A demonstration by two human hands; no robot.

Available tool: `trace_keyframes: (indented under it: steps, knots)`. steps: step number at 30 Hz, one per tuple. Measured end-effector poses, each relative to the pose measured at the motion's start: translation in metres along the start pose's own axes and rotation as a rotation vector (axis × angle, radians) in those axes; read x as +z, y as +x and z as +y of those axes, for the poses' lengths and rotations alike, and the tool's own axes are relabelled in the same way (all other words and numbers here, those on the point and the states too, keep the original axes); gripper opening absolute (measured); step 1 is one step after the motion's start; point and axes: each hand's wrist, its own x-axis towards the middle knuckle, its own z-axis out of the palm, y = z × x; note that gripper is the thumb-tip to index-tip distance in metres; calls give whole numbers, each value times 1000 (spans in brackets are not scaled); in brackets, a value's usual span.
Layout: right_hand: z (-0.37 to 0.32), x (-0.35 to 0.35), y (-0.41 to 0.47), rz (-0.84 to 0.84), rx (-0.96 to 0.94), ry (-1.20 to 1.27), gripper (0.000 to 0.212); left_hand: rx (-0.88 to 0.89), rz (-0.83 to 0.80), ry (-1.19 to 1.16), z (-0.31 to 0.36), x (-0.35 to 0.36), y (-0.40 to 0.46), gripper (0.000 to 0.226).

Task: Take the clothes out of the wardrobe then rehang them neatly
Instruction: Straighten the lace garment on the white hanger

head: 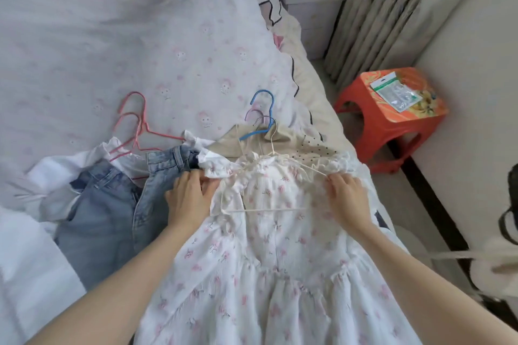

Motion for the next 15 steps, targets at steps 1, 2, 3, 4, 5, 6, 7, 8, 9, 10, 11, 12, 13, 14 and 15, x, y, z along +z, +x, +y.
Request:
trace_keyframes:
  steps: [1, 2, 3, 4, 5, 6, 7, 8, 9, 10, 11, 12, 13, 14, 15]
  knots:
    - [1, 0, 0, 9, -22, 8, 20, -5, 12, -29, 1, -1, 0, 39]
    - [1, -2, 0, 22, -40, 15, 24, -2, 22, -60, 1, -2, -2, 39]
    - [1, -4, -1, 36, -65, 28, 29, 13, 29, -89, 1, -5, -7, 42]
    - [-1, -8, -6, 47, -94, 42, 35, 43, 27, -92, 0, -8, -15, 49]
    - [-1, -11, -14, 52, -124, 55, 42, 78, 10, -75, -3, -9, -26, 55]
    - [-3, -15, -24, 42, -137, 72, 47, 101, -22, -37, -5, -11, -38, 55]
    - [-3, -19, -34, 15, -124, 96, 50, 109, -60, 7, -8, -12, -51, 52]
    - [-2, -22, -46, -25, -97, 113, 52, 125, -90, 52, -11, -14, -65, 50]
    - [0, -25, -60, -56, -76, 113, 53, 171, -93, 83, -14, -15, -79, 49]
    - [2, -29, -74, -79, -66, 98, 53, 241, -87, 121, -16, -19, -93, 48]
    - [4, -31, -90, -104, -64, 80, 53, 311, -86, 159, -16, -21, -107, 48]
    - [6, -35, -107, -123, -65, 67, 53, 358, -104, 191, -15, -24, -121, 50]
    - [7, -39, -126, -128, -70, 66, 54, 393, -114, 218, -16, -26, -135, 51]
    - [8, -46, -146, -125, -75, 67, 54, 406, -132, 231, -14, -29, -151, 52]
    - [10, -52, -166, -128, -72, 64, 54, 397, -164, 226, -10, -32, -169, 51]
